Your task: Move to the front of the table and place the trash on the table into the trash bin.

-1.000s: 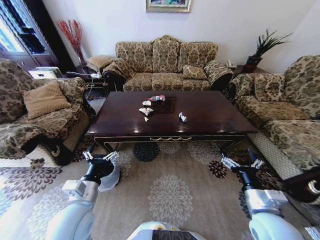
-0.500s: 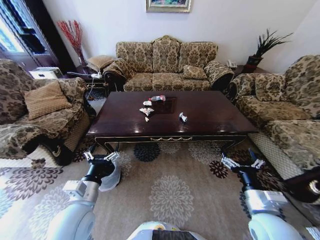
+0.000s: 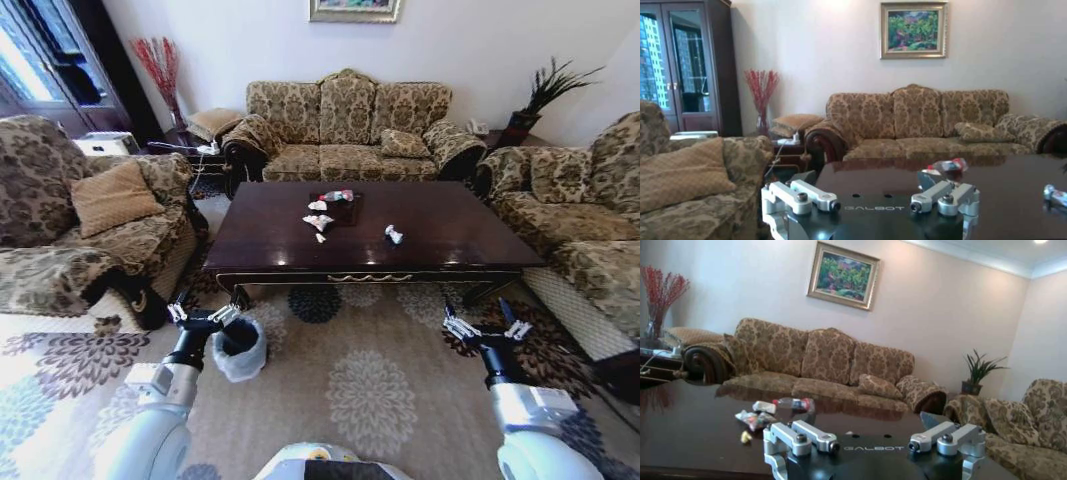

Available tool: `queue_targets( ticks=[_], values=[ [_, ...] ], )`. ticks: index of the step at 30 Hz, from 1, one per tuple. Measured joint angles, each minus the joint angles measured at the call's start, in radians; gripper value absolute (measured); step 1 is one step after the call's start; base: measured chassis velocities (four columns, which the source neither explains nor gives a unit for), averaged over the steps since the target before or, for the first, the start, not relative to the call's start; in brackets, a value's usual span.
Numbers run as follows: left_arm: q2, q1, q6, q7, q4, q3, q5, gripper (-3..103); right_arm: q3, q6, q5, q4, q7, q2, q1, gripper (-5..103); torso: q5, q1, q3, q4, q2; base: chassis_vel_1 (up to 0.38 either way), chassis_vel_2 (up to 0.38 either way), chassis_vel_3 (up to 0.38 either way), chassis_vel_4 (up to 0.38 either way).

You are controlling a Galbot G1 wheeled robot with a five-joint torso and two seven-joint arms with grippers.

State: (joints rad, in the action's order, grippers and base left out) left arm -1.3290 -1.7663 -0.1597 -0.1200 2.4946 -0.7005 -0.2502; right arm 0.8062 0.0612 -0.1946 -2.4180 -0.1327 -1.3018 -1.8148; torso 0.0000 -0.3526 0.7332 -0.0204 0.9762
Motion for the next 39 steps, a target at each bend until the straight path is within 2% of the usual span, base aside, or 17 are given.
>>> queue_targets(
  ticks=[10,14,21,29,35,38,39],
  values=[
    [-0.002,0.002,0.009,-0.001,-0.01,0.002,0.004,100,0.0,0.008,-0.021,0.009,-0.006,0.002,0.006,100,-0.0006,0.0,0.0,-0.0001,0.0,0.211,0.185,-0.195,-0.178],
    [-0.004,0.002,0.013,0.001,-0.013,0.003,0.007,100,0.0,0.003,-0.024,0.015,-0.007,0.003,0.007,100,0.0009,0.0,0.0,0.0,0.0,-0.034,-0.013,0.032,0.001],
    [-0.004,0.002,0.017,0.004,-0.018,0.003,0.008,100,-0.001,0.0,-0.024,0.02,-0.007,0.003,0.012,100,0.0005,0.0,0.0,0.0001,0.0,-0.102,0.039,0.096,-0.03],
    [-0.005,0.003,0.02,0.005,-0.031,0.006,0.01,100,-0.003,-0.011,-0.014,0.025,-0.005,0.003,0.014,100,-0.0001,0.0,0.0,0.0,0.0,-0.156,0.193,0.152,-0.194],
    [-0.008,0.007,0.022,0.018,-0.098,0.013,0.016,100,-0.003,-0.024,-0.01,0.04,-0.002,0.004,0.016,100,0.0001,-0.002,0.001,-0.0001,-0.001,-0.129,0.128,0.117,-0.13],
    [-0.01,0.015,0.058,0.076,-0.239,0.016,0.019,100,-0.003,-0.032,-0.01,0.051,-0.002,0.005,0.016,100,0.0003,0.0,0.0,-0.0001,0.0,0.0,0.0,0.0,0.0],
    [-0.01,0.015,0.058,0.076,-0.239,0.016,0.019,100,-0.003,-0.032,-0.01,0.051,-0.002,0.005,0.016,100,0.0003,0.0,0.0,-0.0001,0.0,0.0,0.0,0.0,0.0]
  ],
)
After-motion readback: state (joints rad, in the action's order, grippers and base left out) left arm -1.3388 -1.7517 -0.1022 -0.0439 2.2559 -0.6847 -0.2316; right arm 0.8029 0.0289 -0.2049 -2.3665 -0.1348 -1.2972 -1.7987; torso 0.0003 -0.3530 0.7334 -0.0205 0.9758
